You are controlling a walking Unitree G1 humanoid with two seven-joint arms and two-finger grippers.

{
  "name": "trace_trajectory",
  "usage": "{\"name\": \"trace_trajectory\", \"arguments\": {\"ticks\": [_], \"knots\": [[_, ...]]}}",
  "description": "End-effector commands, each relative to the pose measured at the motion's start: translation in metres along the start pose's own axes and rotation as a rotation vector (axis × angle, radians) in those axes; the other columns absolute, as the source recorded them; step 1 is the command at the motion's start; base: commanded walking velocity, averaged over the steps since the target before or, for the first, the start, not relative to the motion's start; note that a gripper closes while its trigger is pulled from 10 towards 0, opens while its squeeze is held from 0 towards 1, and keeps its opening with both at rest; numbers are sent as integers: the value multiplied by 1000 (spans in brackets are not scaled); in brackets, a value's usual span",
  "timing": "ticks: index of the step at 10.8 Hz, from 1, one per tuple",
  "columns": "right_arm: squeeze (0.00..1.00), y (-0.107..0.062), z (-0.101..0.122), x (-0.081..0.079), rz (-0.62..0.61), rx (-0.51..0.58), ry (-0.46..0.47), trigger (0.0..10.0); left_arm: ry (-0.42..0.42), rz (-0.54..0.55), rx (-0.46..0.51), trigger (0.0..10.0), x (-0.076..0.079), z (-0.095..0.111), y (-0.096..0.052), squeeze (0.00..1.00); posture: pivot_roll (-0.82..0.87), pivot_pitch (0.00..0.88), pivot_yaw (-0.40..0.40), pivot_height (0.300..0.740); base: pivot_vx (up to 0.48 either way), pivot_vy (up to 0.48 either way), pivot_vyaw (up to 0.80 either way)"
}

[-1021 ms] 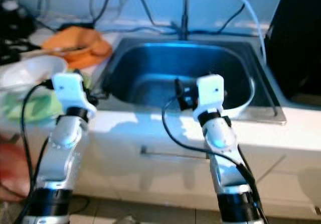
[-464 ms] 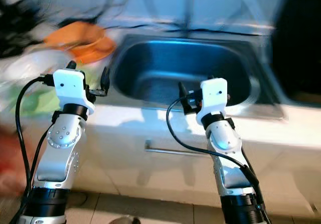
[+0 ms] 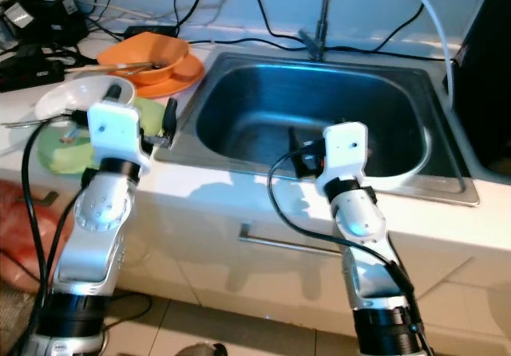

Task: Kitchen organization

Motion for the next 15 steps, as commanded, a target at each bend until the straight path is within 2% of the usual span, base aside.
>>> {"name": "trace_trajectory", "arguments": {"ticks": [1,3,5,7,10,15], "knots": [[0,3,6,0,-5,26,-13,10000,26,3,44,10000,-2,10,1,0,21,28,42,740,0,0,800],[0,4,6,0,-4,28,-13,10000,59,44,31,10000,-12,6,-5,0,25,26,43,740,0,0,800],[0,4,6,-2,-4,29,-8,10000,35,64,-8,10000,-17,-2,-8,0,31,26,44,740,0,0,628],[0,4,7,-1,-18,38,23,10000,-6,72,-18,10000,-20,-2,-6,0,30,29,48,740,0,0,0],[0,4,17,2,-40,72,48,10000,-73,41,-24,10000,-14,1,-2,0,24,32,51,740,0,0,0],[0,3,16,-1,-25,74,42,10000,-66,50,-20,10000,-16,5,-3,0,33,40,45,740,0,252,0]]}}
Point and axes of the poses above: a point about 5 cm out from each wrist's last joint towards the gripper, its own y axis pointing out of the wrist towards the gripper, its own z axis along the axis of the wrist's last joint, x = y × z, the point moved 3 cm from there along y, pointing out of the wrist towards the gripper
